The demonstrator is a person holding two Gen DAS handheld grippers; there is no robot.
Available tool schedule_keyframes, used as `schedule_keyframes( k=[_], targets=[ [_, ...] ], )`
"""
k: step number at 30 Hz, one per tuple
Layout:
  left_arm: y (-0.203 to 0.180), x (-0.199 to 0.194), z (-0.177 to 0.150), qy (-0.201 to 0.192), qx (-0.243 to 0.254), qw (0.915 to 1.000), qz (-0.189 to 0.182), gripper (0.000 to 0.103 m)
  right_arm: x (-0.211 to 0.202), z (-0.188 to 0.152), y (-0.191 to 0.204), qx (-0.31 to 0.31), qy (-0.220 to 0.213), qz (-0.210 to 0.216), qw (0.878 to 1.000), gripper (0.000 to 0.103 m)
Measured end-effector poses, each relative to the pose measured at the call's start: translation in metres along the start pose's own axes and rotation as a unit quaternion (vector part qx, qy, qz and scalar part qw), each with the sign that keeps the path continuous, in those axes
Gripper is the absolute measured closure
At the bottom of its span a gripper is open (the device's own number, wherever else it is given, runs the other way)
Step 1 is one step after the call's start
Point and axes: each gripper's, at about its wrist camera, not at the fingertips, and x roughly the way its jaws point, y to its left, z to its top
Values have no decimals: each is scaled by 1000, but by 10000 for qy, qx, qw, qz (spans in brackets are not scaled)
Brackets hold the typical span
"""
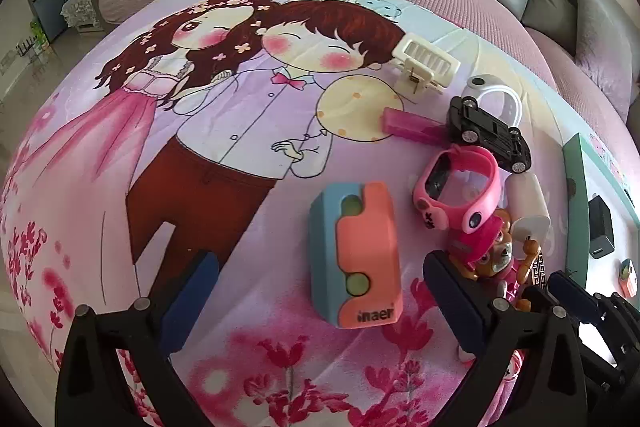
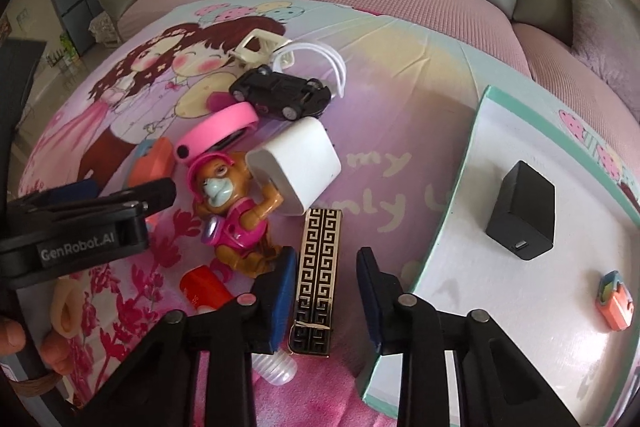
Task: Organize rigid objects
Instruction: 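Grasp the pink-blue toy with the left tool while right tool grasps the gold lighter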
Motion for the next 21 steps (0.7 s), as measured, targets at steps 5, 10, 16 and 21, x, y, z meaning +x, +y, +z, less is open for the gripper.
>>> schedule_keyframes(
  k=[5, 10, 16, 21],
  targets=[
    [-10, 2, -1, 35, 207, 9998, 19, 17, 2, 0, 6, -106, 3, -127, 9999, 70],
    [-12, -3, -1, -57, 299, 9995, 27, 45, 4, -1, 7, -153, -23, -198, 9997, 70],
    [-17, -5, -1, -95, 417, 9991, -74, 57, 8, 0, 11, -261, -11, -217, 9994, 70],
    [-15, -6, -1, -111, 375, 9991, -138, 58, 10, 0, 13, -223, -15, -168, 9996, 74]
  ],
)
